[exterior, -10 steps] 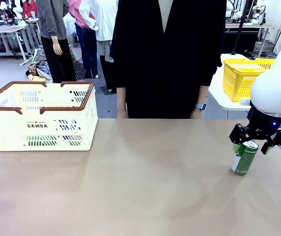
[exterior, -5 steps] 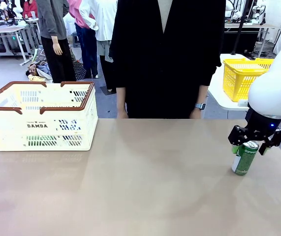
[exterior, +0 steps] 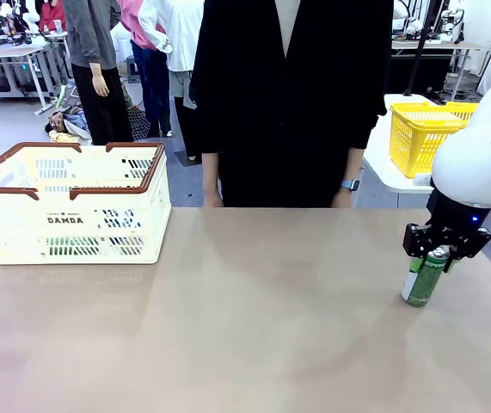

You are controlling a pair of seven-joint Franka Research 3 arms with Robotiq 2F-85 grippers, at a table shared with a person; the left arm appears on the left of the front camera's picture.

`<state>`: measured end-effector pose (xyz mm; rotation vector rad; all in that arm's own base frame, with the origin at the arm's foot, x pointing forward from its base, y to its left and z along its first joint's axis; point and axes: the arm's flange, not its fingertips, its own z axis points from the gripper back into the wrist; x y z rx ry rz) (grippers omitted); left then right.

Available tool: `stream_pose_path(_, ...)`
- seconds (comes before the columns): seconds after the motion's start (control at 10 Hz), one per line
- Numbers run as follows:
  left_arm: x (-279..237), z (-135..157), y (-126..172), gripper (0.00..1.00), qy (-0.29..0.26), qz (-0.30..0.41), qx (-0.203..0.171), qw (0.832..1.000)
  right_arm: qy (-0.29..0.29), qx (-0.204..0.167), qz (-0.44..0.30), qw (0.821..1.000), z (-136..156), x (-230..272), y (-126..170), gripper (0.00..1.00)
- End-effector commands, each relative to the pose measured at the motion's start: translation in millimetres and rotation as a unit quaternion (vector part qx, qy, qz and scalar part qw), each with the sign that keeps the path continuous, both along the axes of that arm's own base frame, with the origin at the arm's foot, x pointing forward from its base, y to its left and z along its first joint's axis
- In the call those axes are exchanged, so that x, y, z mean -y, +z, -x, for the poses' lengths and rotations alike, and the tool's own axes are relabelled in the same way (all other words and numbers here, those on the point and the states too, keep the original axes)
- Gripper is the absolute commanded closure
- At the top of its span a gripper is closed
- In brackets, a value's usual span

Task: Place the drinks into the Shopping basket.
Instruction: Pick up one drink and place it into the Shopping basket.

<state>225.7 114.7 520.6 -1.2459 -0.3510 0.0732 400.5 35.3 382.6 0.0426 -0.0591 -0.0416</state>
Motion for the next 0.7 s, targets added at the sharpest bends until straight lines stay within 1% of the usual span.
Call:
stream_pose_path(0.0, 0, 0, 1, 0.00, -0.003, 0.009, 0.010, 1.000, 0.015, 0.014, -0.010, 1.000, 1, -2, -6, 1.00)
stream_pose_path(0.2, 0, 0, 1, 0.00, -0.003, 0.009, 0.010, 1.000, 0.025, 0.018, -0.007, 0.999, 3, -4, 1, 1.00)
stream_pose_path(0.3, 0, 0, 1, 0.00, -0.003, 0.009, 0.010, 1.000, 0.039, 0.028, -0.008, 0.999, 4, -9, 19, 1.00)
stream_pose_path(0.4, 0, 0, 1, 0.00, -0.003, 0.009, 0.010, 1.000, 0.058, 0.029, 0.000, 0.998, 1, -20, 51, 1.00)
stream_pose_path(0.5, 0, 0, 1, 0.00, -0.003, 0.009, 0.010, 1.000, 0.091, 0.029, 0.008, 0.995, -2, -39, 81, 1.00)
stream_pose_path(0.6, 0, 0, 1, 0.00, -0.003, 0.009, 0.010, 1.000, 0.130, 0.056, 0.009, 0.990, -7, -71, 112, 1.00)
